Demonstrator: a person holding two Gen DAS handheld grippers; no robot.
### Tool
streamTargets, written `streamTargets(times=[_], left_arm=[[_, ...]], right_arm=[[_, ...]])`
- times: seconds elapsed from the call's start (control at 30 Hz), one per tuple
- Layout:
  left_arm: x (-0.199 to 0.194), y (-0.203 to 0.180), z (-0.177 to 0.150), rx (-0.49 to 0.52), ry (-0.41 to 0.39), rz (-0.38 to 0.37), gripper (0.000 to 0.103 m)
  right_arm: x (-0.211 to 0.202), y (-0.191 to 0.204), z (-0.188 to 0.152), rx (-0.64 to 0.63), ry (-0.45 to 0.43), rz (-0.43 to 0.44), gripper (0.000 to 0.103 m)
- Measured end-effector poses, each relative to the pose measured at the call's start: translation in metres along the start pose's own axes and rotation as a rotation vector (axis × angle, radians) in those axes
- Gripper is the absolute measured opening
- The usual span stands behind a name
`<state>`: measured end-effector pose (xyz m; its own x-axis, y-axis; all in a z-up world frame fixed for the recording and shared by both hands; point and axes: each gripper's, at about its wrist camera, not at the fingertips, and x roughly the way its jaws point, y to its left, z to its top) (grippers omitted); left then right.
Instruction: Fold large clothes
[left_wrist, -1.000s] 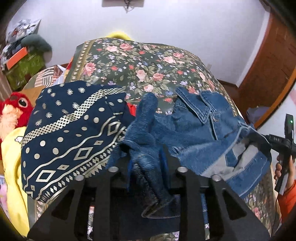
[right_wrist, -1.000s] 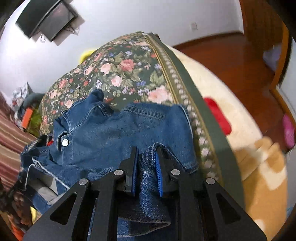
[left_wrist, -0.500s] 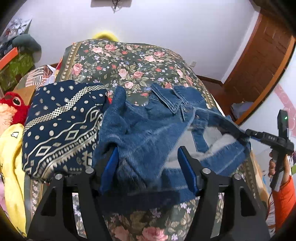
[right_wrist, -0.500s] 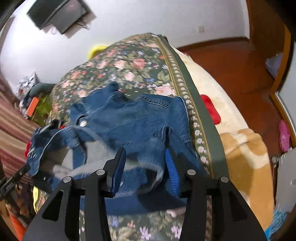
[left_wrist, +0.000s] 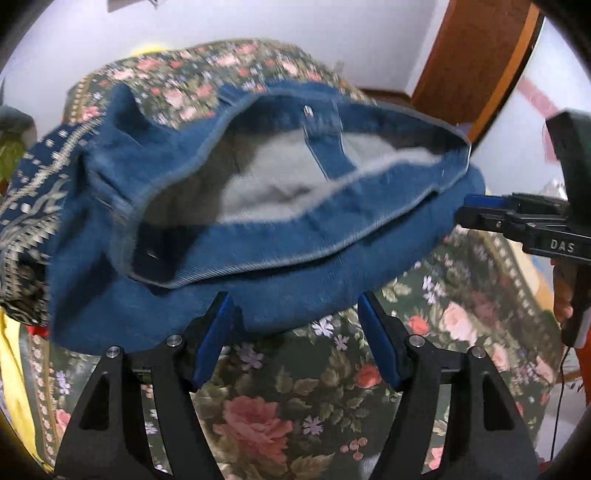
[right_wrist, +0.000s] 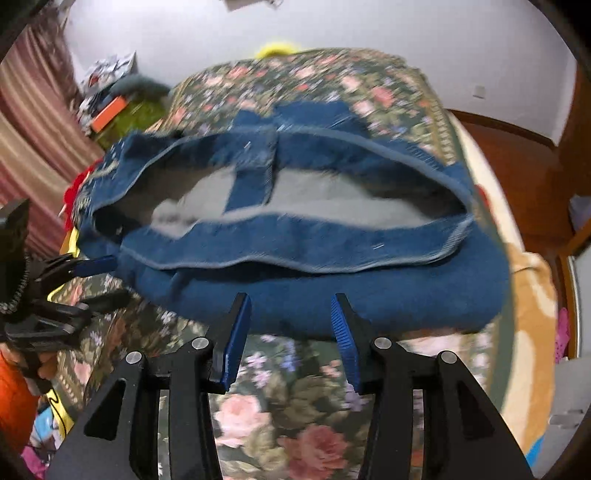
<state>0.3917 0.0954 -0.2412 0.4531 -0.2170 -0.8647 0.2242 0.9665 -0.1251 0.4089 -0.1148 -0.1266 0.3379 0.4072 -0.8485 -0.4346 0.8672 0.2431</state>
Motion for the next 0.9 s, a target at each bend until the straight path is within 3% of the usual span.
streamTargets(times=[0.13,0.33,0.43,0.67,0.73,0.83,0.9], left_arm=[[0.018,0.002,0.001,-0.023,0.024,0.006,0.069],[0.023,0.021,0.018,-0.043,0.018,0.0,0.069],[0.017,0.025,0.032,-0.01,-0.023,0.065,0.069],[0.007,0.033,0.08,0.055,-0.036,0.076,0.068],[0.0,0.029,0.092,0.1,-0.076,0.128,0.068],[-0.007,0.019,0.107,0.218,-0.15,0.314,0.069],[-0.006,0.023,0.117,0.234,-0.157,0.368,0.069]], right_arm=[[0.026,0.008,0.004,-0.033,0.052,-0.018,0.041],[0.031,0.005,0.017,-0.05,0.039,-0.02,0.044],[0.036,0.0,0.029,-0.054,0.037,-0.022,0.044],[0.047,-0.033,0.079,0.068,0.027,-0.006,0.044],[0.043,-0.04,0.093,0.114,-0.012,0.003,0.044],[0.033,-0.043,0.11,0.15,-0.09,-0.051,0.044],[0.027,-0.044,0.117,0.157,-0.131,-0.062,0.044]])
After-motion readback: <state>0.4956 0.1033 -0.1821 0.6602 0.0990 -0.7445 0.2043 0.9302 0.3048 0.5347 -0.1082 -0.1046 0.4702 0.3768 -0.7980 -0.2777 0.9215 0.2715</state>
